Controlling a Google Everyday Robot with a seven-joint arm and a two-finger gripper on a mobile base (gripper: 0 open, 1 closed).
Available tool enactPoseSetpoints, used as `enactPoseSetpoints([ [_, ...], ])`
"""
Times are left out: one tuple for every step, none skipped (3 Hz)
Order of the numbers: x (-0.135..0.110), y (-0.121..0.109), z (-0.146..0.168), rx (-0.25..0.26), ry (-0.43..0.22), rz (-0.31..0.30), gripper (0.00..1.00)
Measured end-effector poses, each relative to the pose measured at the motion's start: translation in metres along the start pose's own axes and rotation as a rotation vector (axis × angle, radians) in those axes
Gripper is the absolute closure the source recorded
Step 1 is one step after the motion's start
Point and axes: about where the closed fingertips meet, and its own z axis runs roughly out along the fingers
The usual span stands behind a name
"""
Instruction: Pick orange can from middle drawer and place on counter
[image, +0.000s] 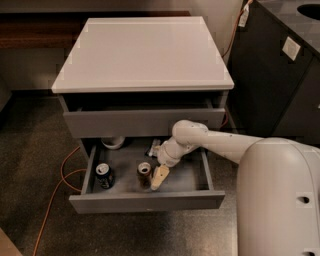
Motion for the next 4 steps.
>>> enactPoseSetpoints([
  [-0.001,-0.007,0.017,-0.007,-0.016,0.000,0.00],
  [0.002,-0.016,0.034,-0.014,-0.032,0.012,0.00],
  [-0.002,-0.018,0.043,-0.028,-0.052,0.010,0.03],
  [-0.009,-0.016,0.047,-0.044,-0.067,-0.001,0.07],
])
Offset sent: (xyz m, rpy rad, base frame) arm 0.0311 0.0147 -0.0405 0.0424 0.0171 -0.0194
